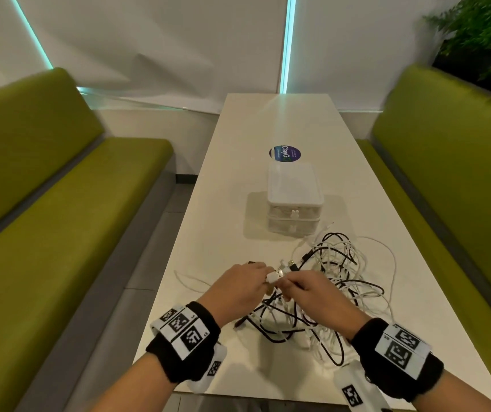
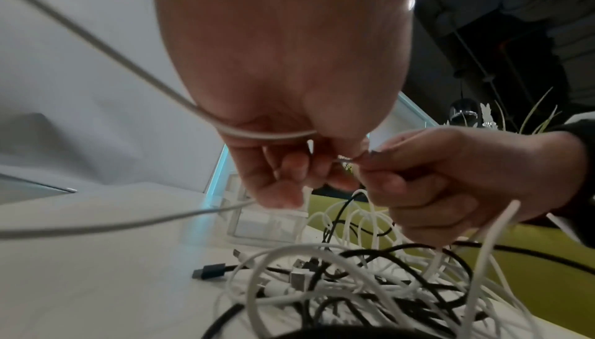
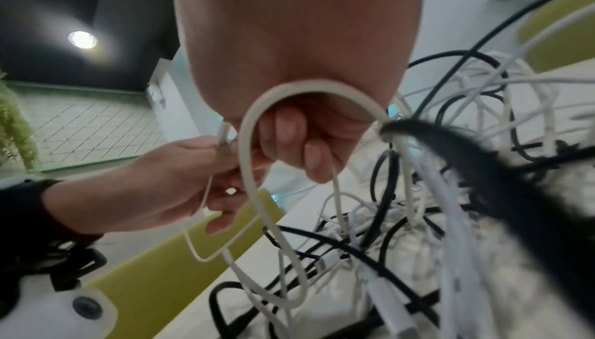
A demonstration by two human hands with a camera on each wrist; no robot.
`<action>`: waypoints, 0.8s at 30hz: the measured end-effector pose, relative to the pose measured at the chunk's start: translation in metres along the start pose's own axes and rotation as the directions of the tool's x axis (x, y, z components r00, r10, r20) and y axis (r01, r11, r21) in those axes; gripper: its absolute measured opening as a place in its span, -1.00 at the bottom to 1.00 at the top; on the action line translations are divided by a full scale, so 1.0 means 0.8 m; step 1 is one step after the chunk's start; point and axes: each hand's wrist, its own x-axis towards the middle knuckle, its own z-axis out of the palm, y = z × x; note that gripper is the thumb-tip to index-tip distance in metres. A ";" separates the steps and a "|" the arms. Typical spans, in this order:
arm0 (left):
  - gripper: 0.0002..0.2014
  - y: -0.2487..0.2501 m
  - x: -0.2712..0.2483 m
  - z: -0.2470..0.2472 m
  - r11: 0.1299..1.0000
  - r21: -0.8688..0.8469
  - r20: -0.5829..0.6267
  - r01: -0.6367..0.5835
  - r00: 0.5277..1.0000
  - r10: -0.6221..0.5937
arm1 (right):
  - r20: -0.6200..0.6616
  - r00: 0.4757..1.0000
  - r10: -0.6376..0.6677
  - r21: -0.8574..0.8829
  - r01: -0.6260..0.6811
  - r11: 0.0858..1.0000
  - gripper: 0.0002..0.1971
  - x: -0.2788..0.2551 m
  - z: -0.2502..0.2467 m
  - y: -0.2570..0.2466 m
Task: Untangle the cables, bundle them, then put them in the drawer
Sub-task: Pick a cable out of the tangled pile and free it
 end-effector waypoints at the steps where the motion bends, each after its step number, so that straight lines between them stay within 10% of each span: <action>1: -0.82 -0.003 0.001 0.001 1.000 -0.031 -0.003 -0.003 1.000 0.003 | 0.008 1.000 0.003 0.037 -0.003 0.999 -0.55 -0.001 0.000 0.003; 6: -0.75 -0.003 0.004 -0.010 0.978 -0.209 -0.212 0.014 0.975 -0.059 | 0.115 0.991 0.063 0.365 -0.101 0.926 -0.55 0.003 0.000 0.001; 16: -0.53 -0.017 0.000 -0.046 0.867 -0.498 -0.507 -0.023 0.819 -0.269 | -0.086 0.996 0.012 0.231 0.008 0.973 -0.56 0.017 -0.009 -0.011; 21: -0.80 -0.030 -0.002 -0.046 0.929 -0.363 -0.449 0.074 0.859 -0.245 | -0.086 0.992 0.091 0.420 -0.047 0.906 -0.56 0.023 -0.015 -0.016; 24: -0.39 -0.020 -0.008 -0.043 0.962 -0.267 -0.438 -0.055 0.896 -0.071 | 0.075 0.988 0.138 0.215 -0.151 0.965 -0.55 0.033 -0.019 -0.019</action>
